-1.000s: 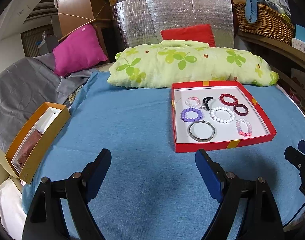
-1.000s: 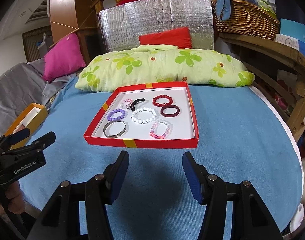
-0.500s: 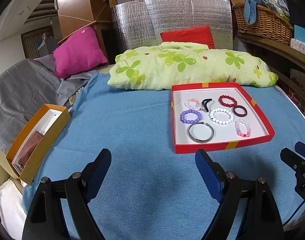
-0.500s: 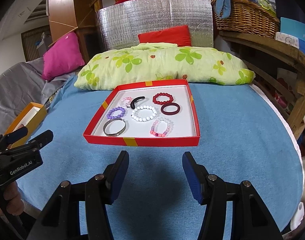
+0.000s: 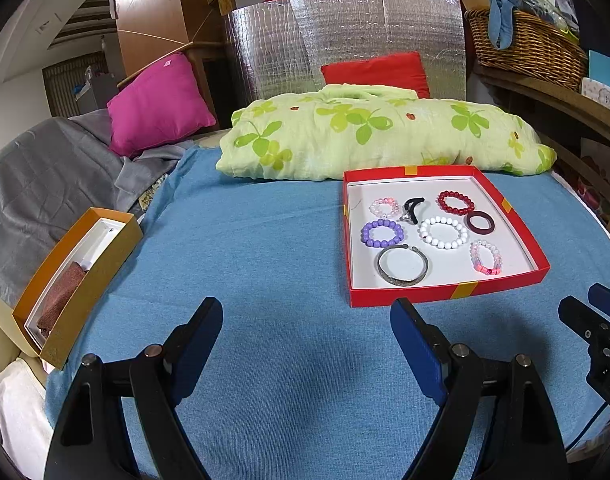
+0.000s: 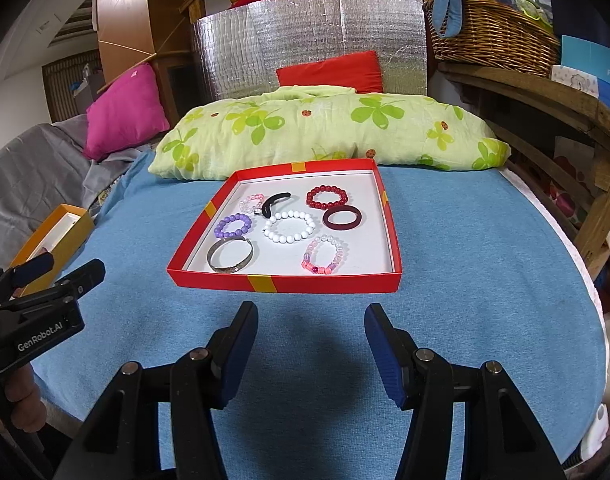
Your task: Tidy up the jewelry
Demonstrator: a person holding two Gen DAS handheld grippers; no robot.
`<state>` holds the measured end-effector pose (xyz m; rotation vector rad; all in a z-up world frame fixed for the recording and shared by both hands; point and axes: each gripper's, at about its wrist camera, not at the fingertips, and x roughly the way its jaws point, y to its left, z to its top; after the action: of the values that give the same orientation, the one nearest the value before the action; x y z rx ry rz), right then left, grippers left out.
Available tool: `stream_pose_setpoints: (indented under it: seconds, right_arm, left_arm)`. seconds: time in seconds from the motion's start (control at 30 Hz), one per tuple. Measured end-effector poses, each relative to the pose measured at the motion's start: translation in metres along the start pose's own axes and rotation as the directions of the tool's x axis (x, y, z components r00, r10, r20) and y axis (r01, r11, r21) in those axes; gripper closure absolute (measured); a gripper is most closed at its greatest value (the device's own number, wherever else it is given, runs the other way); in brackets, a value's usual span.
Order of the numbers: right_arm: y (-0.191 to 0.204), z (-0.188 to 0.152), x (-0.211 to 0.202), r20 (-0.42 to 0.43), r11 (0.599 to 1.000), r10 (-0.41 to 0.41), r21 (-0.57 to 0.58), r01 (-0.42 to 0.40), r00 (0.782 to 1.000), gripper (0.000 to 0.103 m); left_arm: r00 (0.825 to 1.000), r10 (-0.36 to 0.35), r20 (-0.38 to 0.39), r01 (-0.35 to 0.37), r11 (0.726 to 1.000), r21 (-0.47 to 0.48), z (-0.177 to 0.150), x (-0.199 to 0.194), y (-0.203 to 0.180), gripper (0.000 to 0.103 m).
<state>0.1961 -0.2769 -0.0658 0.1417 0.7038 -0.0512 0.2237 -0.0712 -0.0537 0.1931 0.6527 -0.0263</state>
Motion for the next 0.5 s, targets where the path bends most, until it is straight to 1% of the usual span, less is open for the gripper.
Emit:
stream_pose_setpoints:
  seconds: [0.5]
  right_arm:
    - [0.0000,-0.0002,-0.0002,0.000,1.000,0.001,-0.001,-0.001,1.000,0.043]
  left_arm:
    - [1.000,-0.002,0.000,0.002,1.000,0.000,-0.0001,-0.0004,0.0009,0.017]
